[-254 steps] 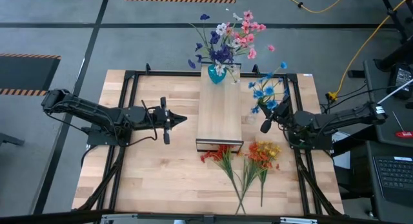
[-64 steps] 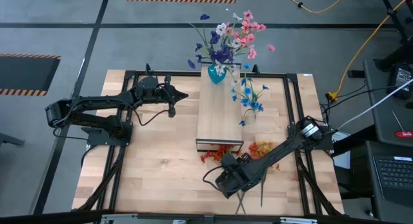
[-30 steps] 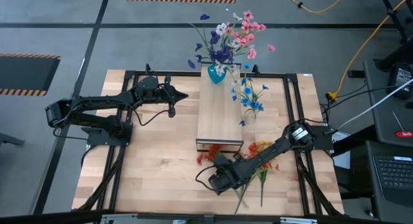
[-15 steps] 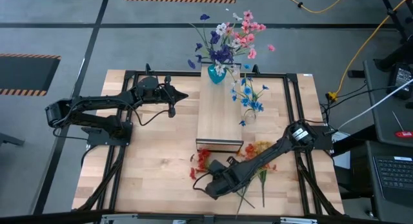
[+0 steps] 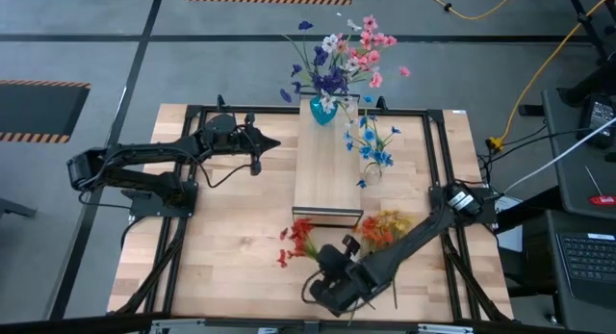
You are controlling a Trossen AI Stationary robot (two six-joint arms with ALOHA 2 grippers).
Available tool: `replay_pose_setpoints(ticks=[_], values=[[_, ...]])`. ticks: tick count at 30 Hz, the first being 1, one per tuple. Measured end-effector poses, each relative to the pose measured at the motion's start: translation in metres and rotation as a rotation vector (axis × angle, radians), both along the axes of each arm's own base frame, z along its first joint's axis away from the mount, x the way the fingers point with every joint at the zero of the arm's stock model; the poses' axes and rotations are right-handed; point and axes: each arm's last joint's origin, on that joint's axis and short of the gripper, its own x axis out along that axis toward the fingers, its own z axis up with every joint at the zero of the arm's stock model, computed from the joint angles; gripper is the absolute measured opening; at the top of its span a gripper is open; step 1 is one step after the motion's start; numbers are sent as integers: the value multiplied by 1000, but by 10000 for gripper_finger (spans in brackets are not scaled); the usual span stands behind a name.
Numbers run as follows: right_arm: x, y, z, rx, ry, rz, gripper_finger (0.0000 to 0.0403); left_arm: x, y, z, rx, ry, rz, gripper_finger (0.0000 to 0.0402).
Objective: Pick and place flowers into a vace then onto a shelf
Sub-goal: Put the red flowers into the transparent vase
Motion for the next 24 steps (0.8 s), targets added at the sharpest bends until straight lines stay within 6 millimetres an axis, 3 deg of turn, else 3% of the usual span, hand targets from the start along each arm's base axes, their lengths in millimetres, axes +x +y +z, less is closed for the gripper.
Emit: replay_pose_setpoints(ticks=[10, 19, 24], values=[[-9, 14, 8, -108, -135, -17, 7, -4, -2, 1, -14, 15, -7, 3], [-28, 17, 34, -222, -275, -81, 6, -4, -3, 1, -27, 23, -7, 5], [-37, 20, 30, -267, -301, -114, 6, -4, -3, 1, -25, 23, -7, 1]])
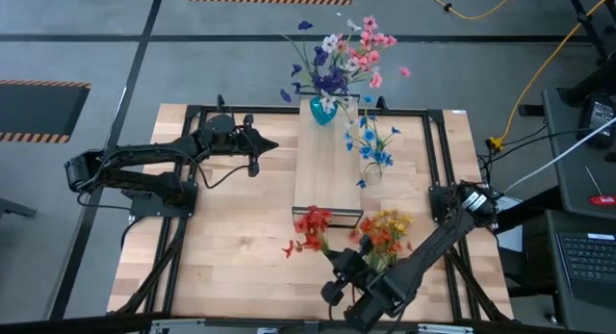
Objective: Pick and place flowers into a vace then onto a shelf
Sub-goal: Put the red flowers into the transparent vase
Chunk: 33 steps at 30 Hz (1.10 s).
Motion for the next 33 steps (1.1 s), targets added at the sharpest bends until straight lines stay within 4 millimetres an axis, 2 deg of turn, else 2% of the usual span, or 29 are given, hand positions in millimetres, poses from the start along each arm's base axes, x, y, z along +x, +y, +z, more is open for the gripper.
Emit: replay_pose_setpoints(ticks=[5, 13, 19, 28, 33], values=[[-12, -3, -1, -50, 14, -41, 6, 0, -1, 0, -9, -5, -33, 5], [-47, 7, 7, -94, -162, -97, 6, 1, -3, 0, -15, -14, -117, 2], [-55, 7, 19, -80, -175, -82, 6, 1, -3, 0, -4, -12, -121, 4], [-75, -17, 58, -149, -145, -66, 6, 1, -3, 0, 0, -12, -123, 5], [-98, -37, 85, -214, -77, -42, 6, 1, -3, 0, 0, -12, -122, 2]])
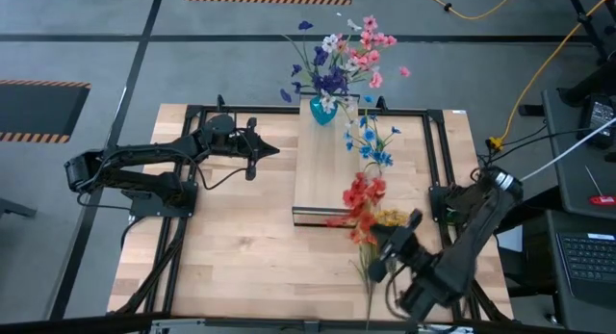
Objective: Pick and place flowers into a vace then onto a shelf
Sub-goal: Put the red flowers into the transparent vase
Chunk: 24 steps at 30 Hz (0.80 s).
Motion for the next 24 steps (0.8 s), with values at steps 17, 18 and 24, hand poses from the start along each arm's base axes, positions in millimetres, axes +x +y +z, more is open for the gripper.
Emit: replay_pose_setpoints(ticks=[17, 18, 24], values=[[-45, -73, 66, 276, 437, 193, 6, 0, 0, 1, -5, -7, 12, 5], [-44, -75, 68, 295, 450, 210, 6, 0, 0, 1, -5, -6, 12, 5], [-28, -77, 76, 383, 486, 436, 6, 0, 0, 1, -4, -6, 12, 2]])
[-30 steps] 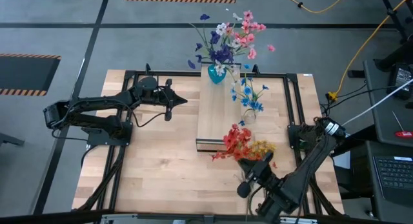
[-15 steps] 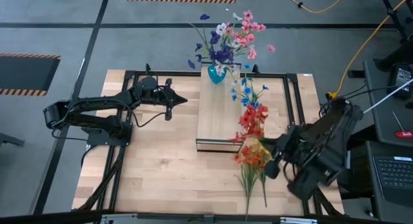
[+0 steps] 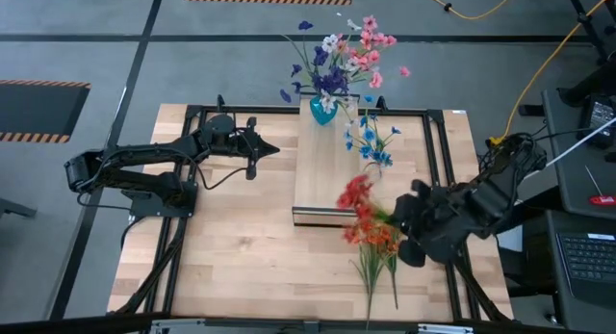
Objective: Pick and place flowers into a vace then onto a shelf
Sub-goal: Put the red flowers into the transparent vase
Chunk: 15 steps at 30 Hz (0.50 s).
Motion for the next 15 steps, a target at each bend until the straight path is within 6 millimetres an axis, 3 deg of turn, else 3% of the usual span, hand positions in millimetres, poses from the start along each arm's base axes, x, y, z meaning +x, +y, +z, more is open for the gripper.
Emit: replay_pose_setpoints(ticks=[6, 15], values=[[14, 4, 4, -76, -73, 269, 6, 1, -1, 0, 0, 0, -5, 5], [7, -26, -28, -20, -230, 434, 6, 2, -5, 0, -4, -3, -22, 5]])
